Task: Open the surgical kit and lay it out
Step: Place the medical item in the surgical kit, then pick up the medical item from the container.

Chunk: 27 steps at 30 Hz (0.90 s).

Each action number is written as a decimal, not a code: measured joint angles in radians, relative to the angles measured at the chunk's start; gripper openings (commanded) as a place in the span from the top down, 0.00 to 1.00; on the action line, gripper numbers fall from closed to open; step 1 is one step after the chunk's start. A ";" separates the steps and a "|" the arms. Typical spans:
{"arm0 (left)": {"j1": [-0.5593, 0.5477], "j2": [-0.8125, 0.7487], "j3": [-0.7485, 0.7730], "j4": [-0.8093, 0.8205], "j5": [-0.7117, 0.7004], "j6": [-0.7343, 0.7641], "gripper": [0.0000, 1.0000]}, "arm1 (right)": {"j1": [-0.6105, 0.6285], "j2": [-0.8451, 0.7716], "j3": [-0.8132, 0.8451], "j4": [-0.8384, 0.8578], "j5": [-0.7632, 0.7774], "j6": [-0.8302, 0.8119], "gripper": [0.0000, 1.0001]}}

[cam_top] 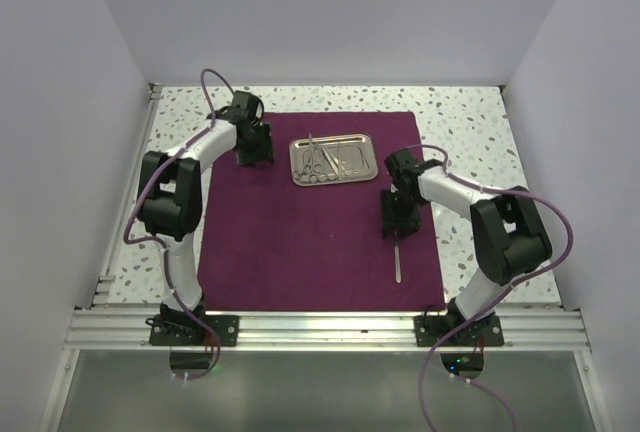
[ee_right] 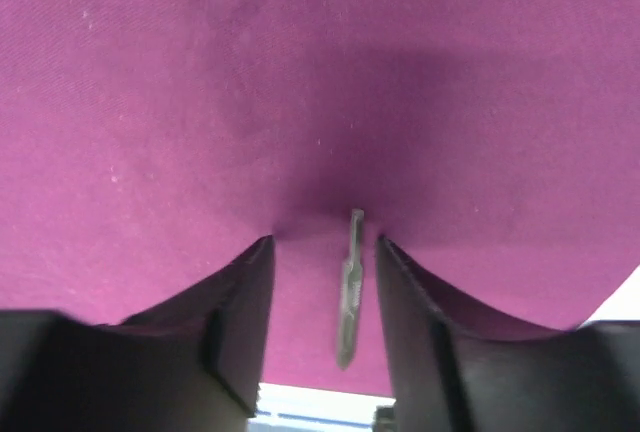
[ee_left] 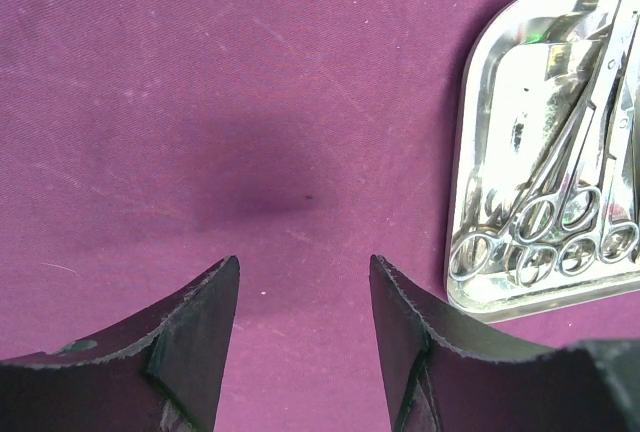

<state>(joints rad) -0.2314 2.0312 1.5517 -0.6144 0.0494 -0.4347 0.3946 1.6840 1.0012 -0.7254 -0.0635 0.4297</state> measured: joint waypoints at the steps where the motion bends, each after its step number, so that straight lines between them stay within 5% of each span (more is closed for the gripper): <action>1: 0.000 0.000 0.000 0.000 0.000 0.000 0.41 | 0.000 0.000 0.009 -0.014 0.001 -0.001 0.45; 5: 0.000 0.000 0.000 0.000 0.000 0.000 0.42 | 0.000 0.008 0.162 -0.103 0.013 -0.005 0.43; 10: 0.000 0.006 0.014 -0.003 -0.001 0.000 0.42 | 0.000 0.090 0.573 -0.148 0.042 -0.027 0.44; 17: 0.000 0.017 0.059 -0.008 -0.006 0.001 0.42 | 0.000 0.388 1.046 -0.157 0.076 -0.103 0.50; 27: 0.006 0.017 0.068 -0.014 -0.029 0.008 0.42 | -0.016 0.774 1.265 -0.225 0.094 -0.121 0.51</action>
<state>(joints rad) -0.2249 2.0483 1.6196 -0.6289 0.0204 -0.4263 0.3786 2.4580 2.2662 -0.9508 0.0307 0.3084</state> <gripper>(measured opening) 0.584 0.491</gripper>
